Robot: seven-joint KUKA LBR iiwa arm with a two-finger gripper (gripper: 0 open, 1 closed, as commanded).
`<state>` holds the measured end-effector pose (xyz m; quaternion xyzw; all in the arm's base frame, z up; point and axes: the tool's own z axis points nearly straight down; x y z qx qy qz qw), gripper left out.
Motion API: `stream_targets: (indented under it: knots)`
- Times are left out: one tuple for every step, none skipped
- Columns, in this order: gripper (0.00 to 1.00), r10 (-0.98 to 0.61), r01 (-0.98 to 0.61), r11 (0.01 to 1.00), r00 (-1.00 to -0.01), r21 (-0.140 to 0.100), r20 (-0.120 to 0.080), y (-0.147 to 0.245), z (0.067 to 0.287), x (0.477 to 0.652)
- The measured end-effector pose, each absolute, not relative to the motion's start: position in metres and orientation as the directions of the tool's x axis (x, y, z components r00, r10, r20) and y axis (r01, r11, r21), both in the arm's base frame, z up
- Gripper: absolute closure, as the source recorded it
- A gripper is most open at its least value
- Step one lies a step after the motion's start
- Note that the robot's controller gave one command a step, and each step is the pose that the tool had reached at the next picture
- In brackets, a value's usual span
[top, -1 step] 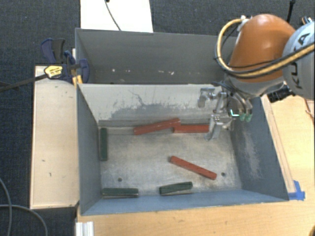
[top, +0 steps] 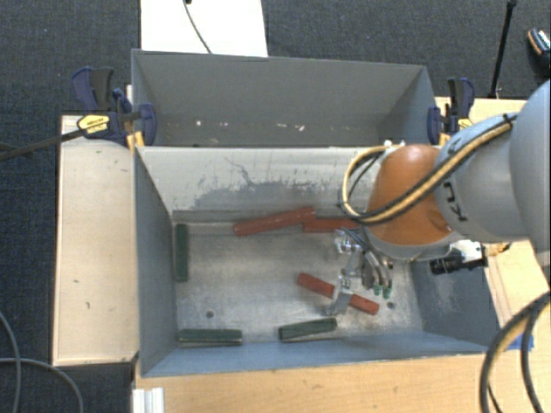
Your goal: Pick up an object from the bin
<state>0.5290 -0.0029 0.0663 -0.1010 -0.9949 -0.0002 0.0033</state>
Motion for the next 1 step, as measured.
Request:
stream_targets:
  knots:
    - [0.0, 0.326, 0.326, 0.945, -0.945, 0.0, 0.001, -0.032, 0.1008, 0.4872]
